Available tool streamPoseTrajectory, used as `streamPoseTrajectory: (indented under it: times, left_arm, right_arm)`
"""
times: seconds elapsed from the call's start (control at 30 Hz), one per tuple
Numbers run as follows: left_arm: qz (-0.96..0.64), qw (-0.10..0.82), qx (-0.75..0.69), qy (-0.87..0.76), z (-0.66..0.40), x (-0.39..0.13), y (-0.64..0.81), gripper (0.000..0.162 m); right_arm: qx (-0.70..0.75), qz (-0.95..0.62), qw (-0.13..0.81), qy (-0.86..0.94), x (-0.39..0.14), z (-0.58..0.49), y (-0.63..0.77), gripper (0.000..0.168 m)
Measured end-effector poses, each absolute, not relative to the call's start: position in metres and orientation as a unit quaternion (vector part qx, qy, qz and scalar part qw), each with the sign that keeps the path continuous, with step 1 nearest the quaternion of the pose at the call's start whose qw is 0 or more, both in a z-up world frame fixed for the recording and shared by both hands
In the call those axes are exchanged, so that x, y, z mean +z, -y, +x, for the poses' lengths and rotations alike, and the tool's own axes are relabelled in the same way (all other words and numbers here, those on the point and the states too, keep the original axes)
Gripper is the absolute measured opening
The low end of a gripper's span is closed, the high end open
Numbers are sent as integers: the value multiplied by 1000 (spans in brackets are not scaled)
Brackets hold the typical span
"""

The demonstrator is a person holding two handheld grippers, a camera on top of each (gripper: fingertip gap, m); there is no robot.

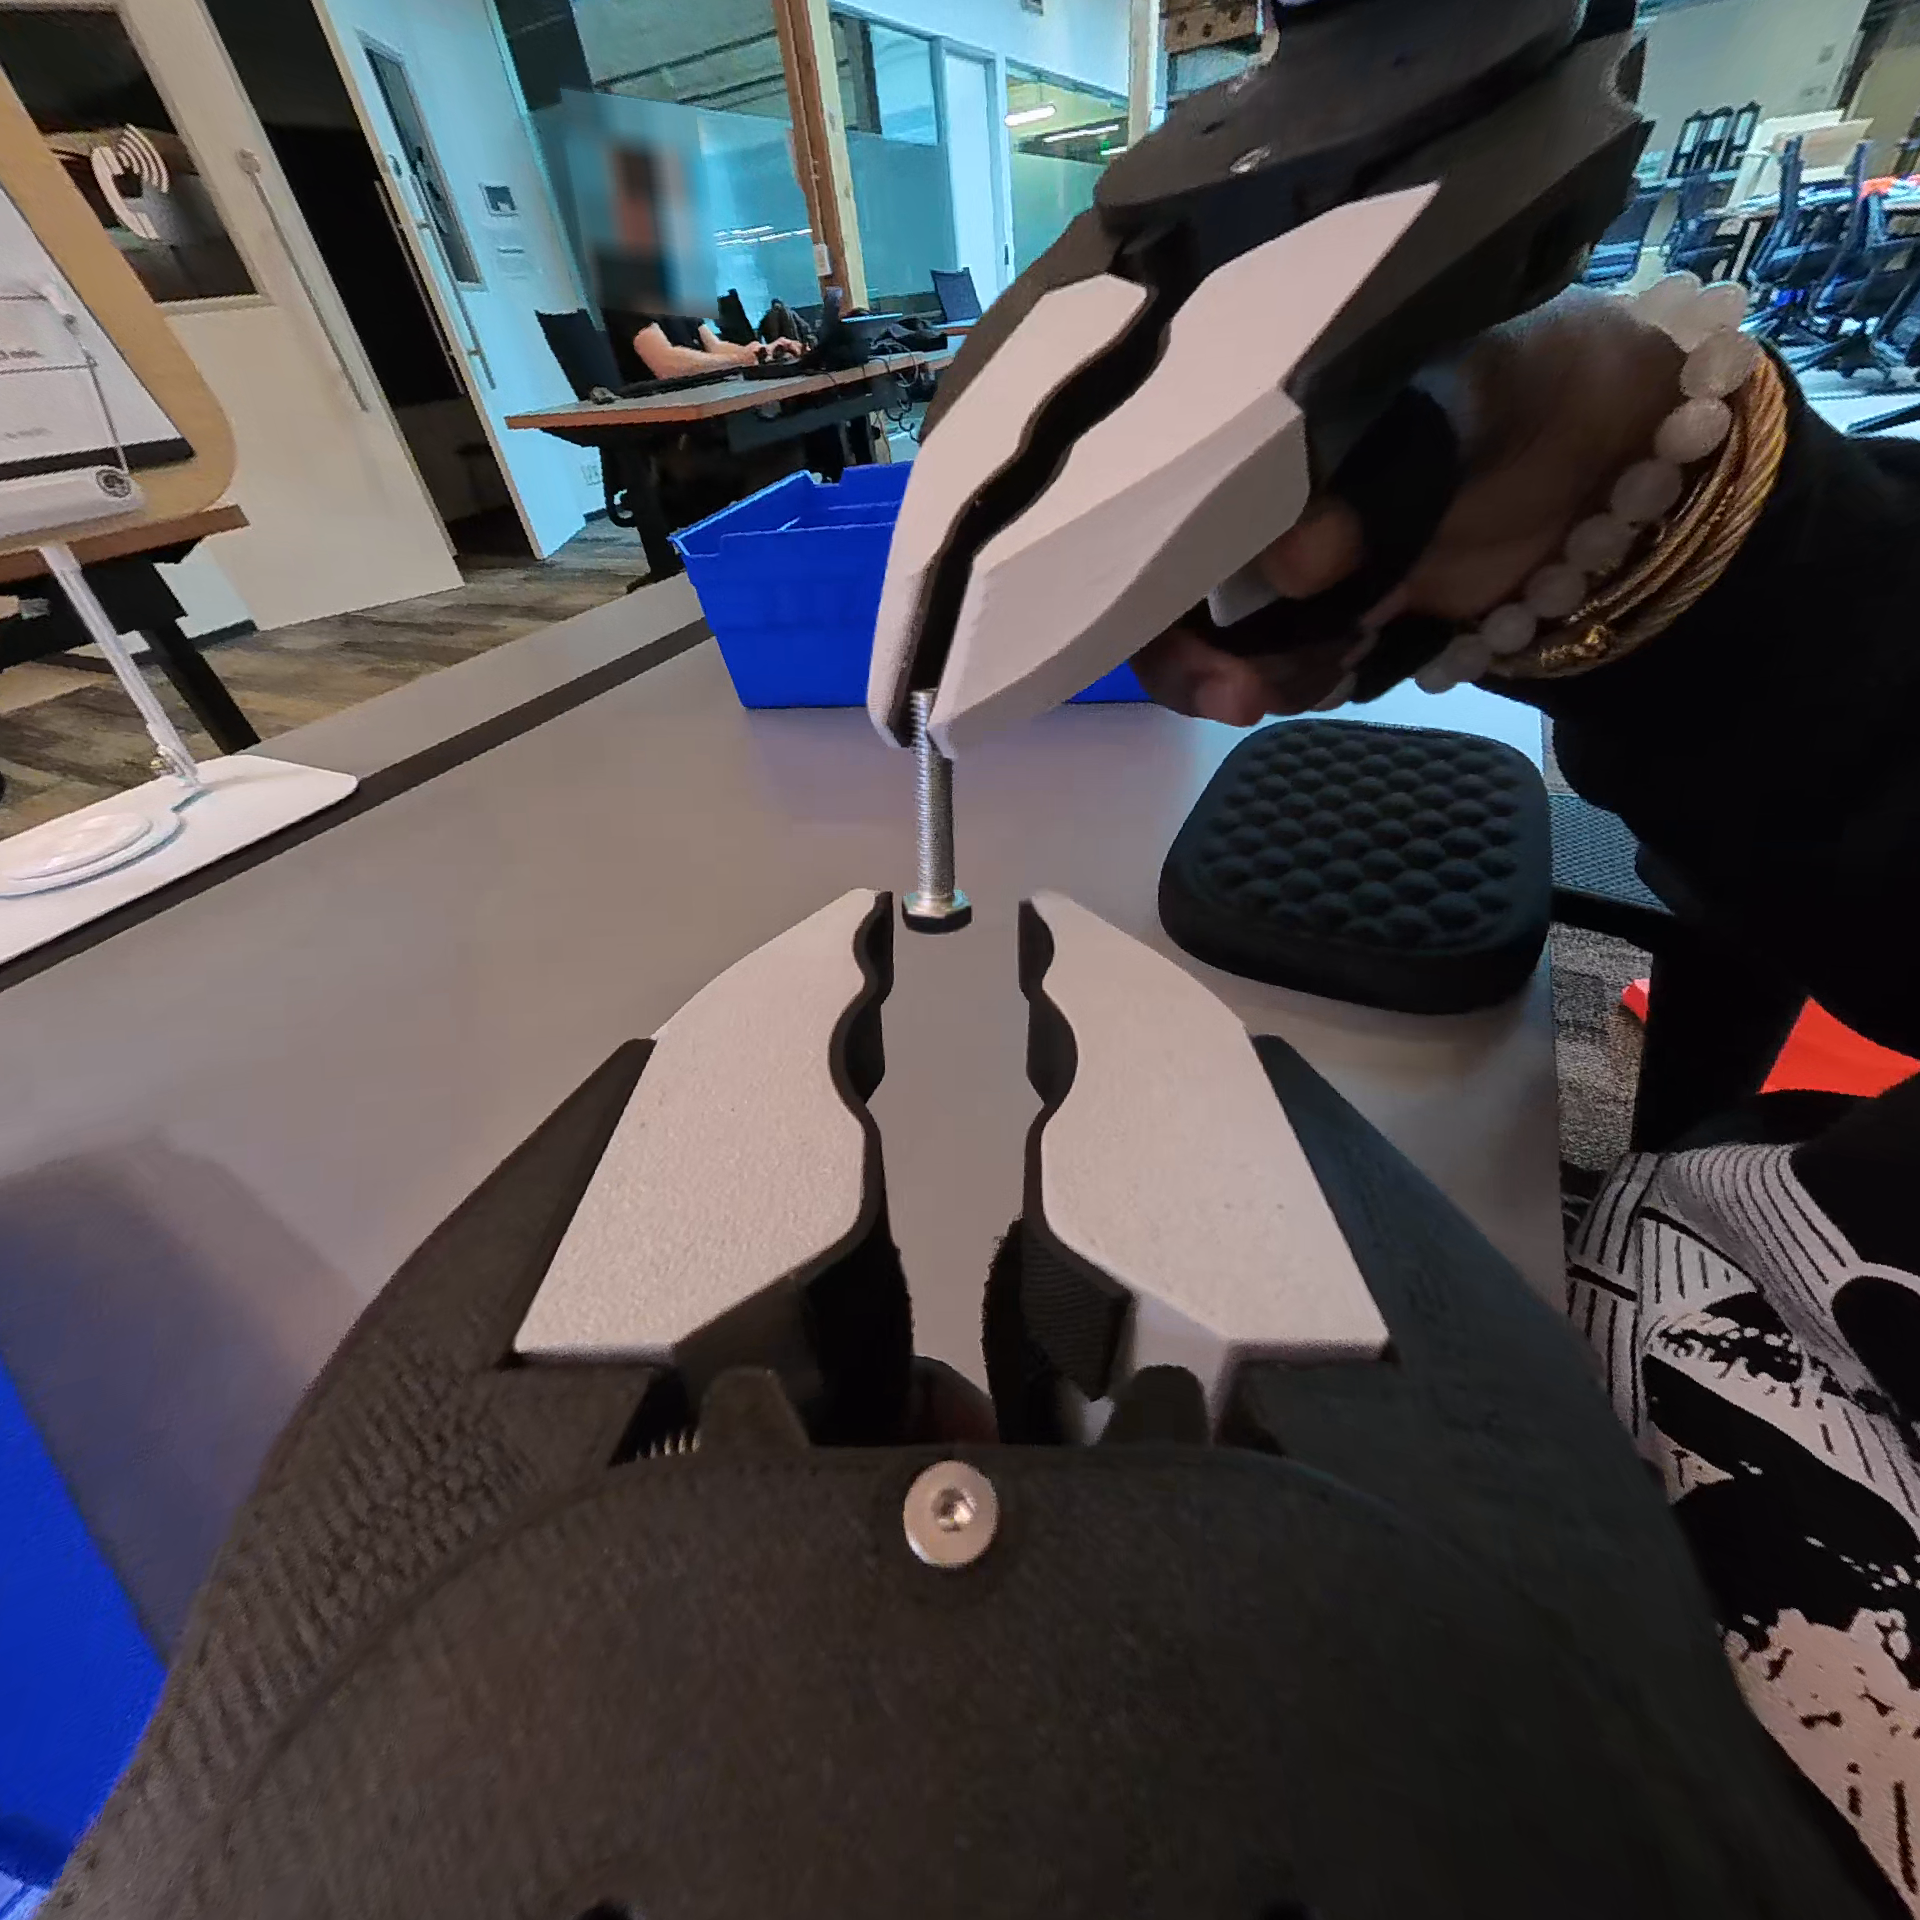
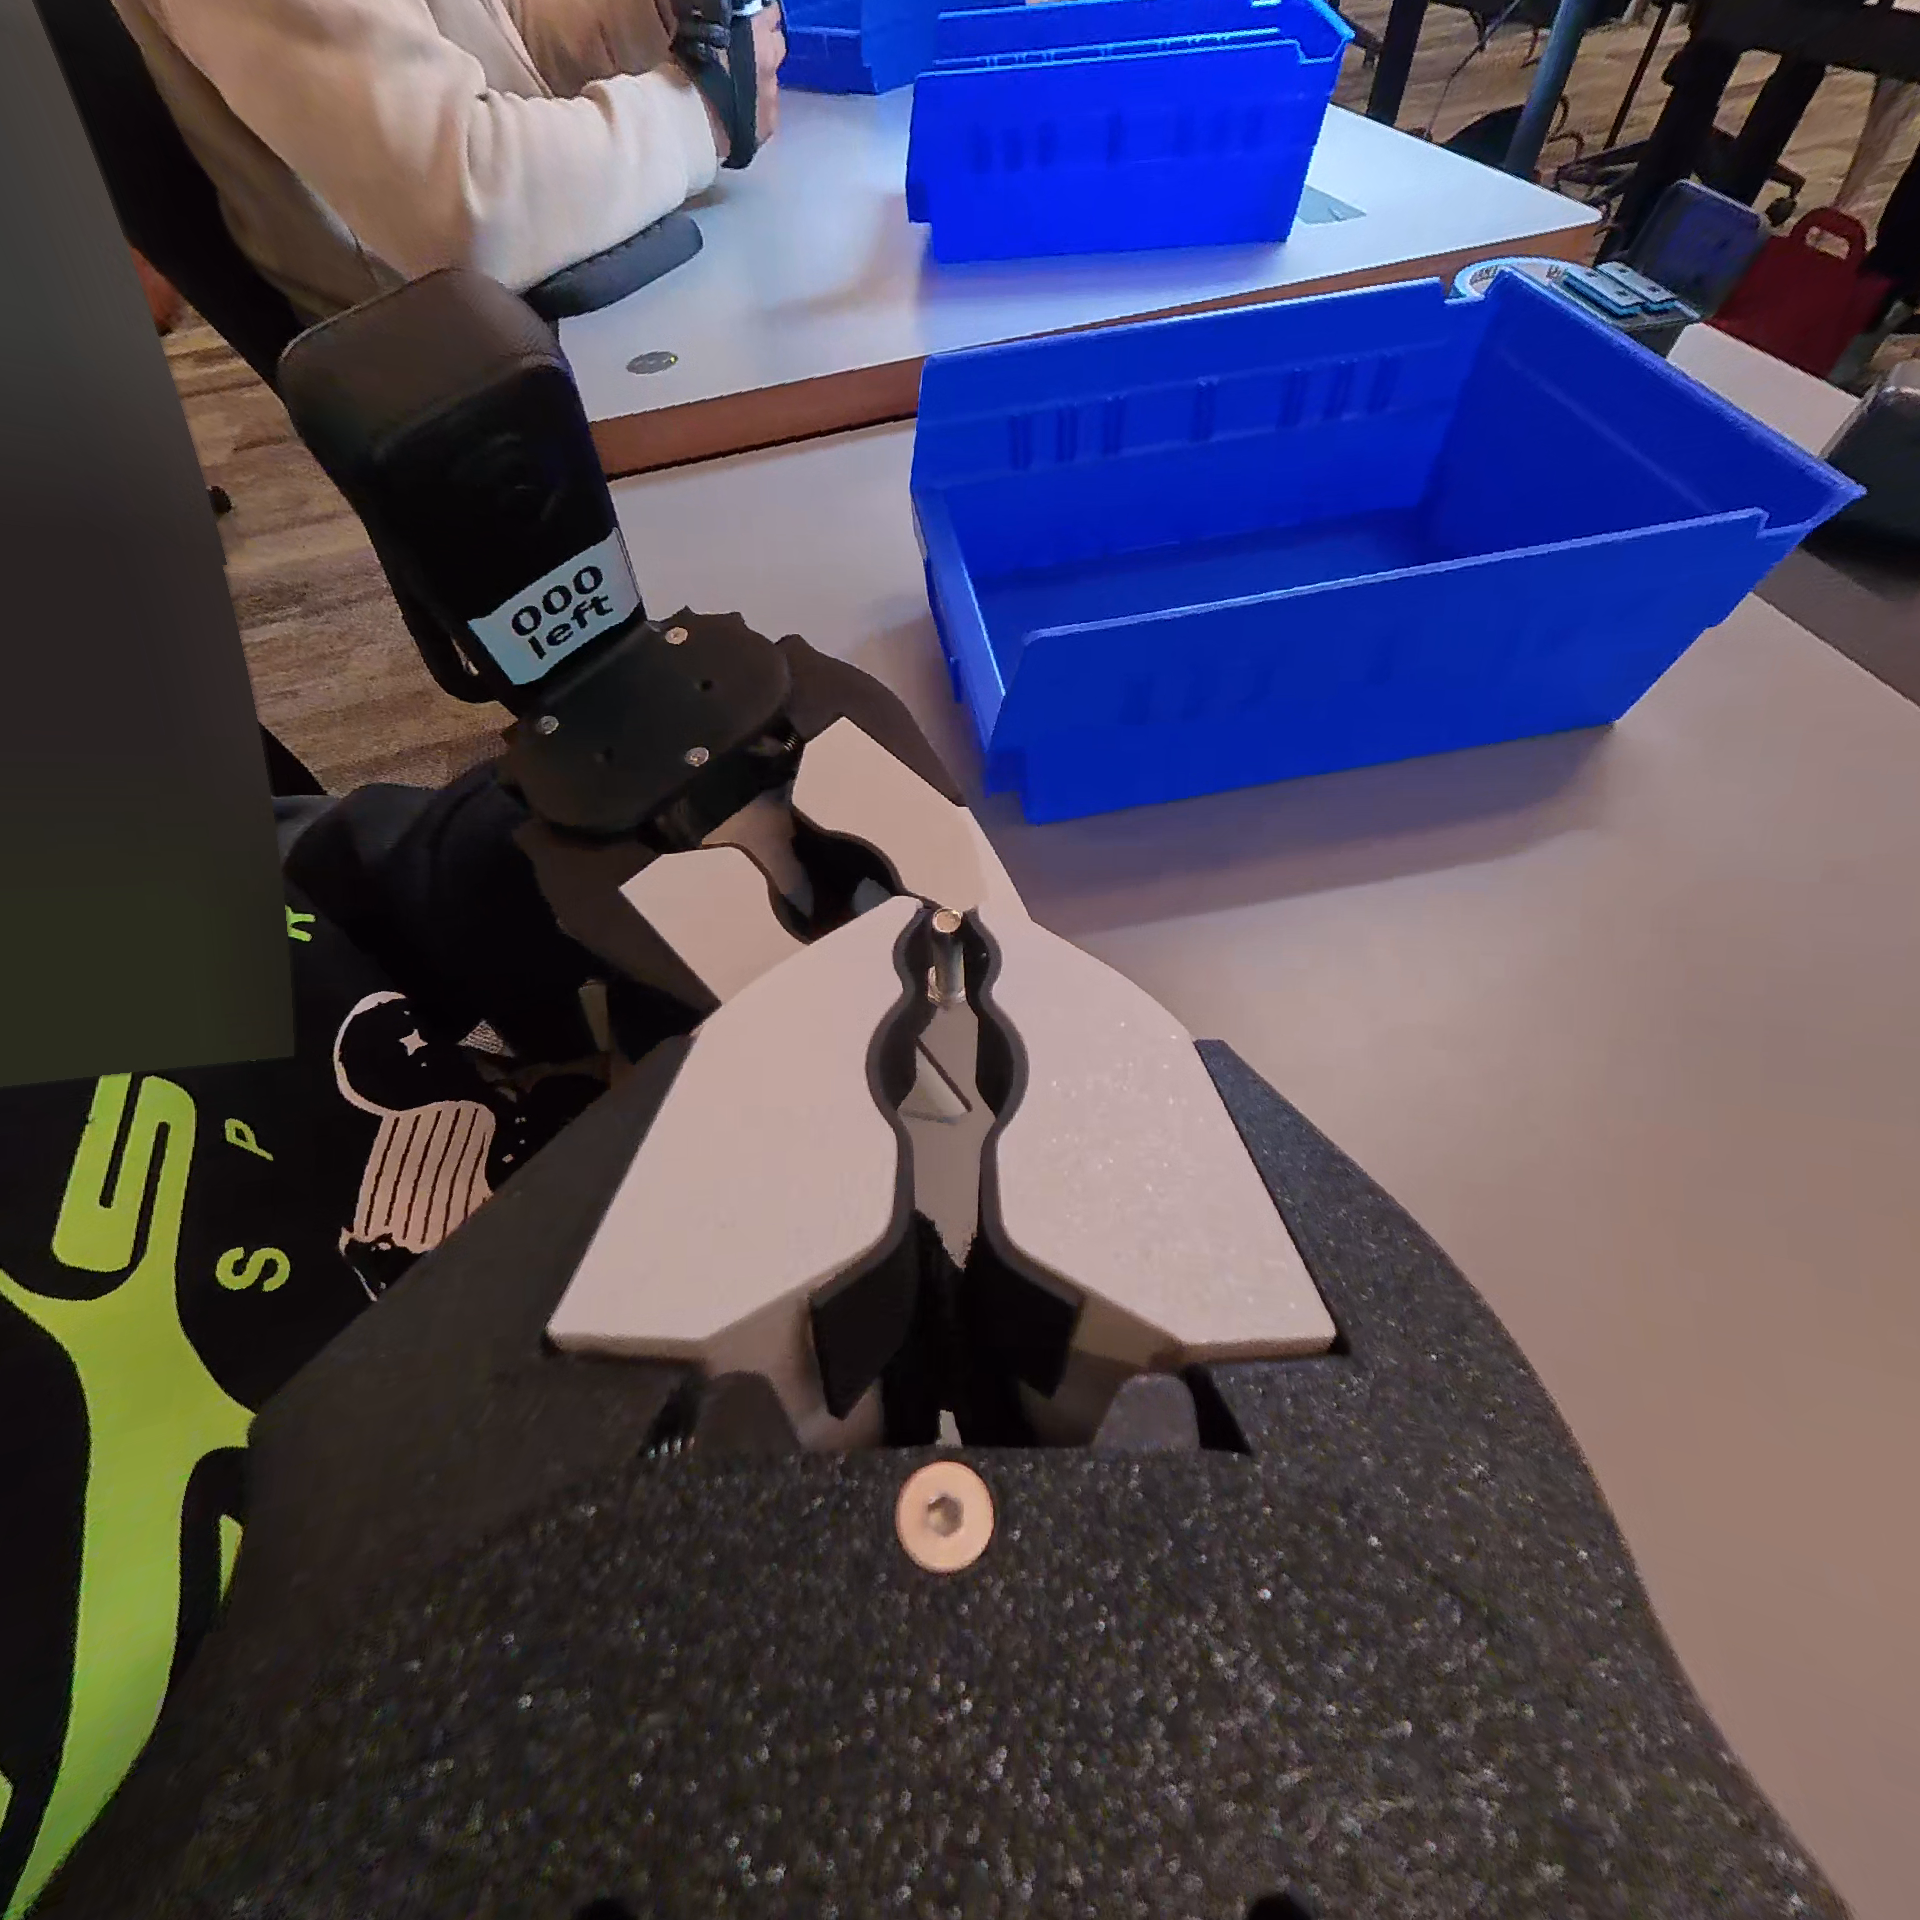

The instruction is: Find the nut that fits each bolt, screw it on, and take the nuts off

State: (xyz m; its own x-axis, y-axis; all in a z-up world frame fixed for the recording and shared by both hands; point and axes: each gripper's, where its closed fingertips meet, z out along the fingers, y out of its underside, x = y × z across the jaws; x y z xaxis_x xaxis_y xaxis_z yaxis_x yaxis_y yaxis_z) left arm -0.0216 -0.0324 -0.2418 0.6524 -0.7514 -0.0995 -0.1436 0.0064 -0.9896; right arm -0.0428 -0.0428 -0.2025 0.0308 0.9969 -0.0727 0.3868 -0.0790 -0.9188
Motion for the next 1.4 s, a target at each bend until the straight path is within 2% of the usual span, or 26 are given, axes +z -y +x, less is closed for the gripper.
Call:
streamPoseTrajectory:
  times: [0.47,0.93,0.97,1.07,1.13,1.23,1.3,1.4]
  left_arm:
    - [-671,629,-217,-328,-24,-244,27,11]
    - [-674,631,-194,-330,-25,-246,26,10]
    - [-675,631,-193,-332,-25,-246,26,10]
    - [-671,632,-216,-322,-27,-243,27,10]
    - [-665,633,-255,-304,-33,-237,28,10]
    - [-656,627,-296,-297,-36,-234,32,10]
    - [-654,622,-306,-303,-34,-235,33,10]
    - [-656,617,-302,-314,-32,-238,34,10]
  right_arm:
    - [406,-627,377,548,-203,-43,41,6]
    - [402,-642,375,533,-205,-43,39,6]
    - [403,-642,375,534,-205,-42,39,7]
    - [408,-630,375,544,-201,-36,36,27]
    - [408,-615,325,592,-215,-24,42,30]
    - [329,-590,213,706,-268,3,48,32]
    - [260,-565,172,764,-301,17,44,31]
    - [229,-537,142,799,-322,16,42,25]
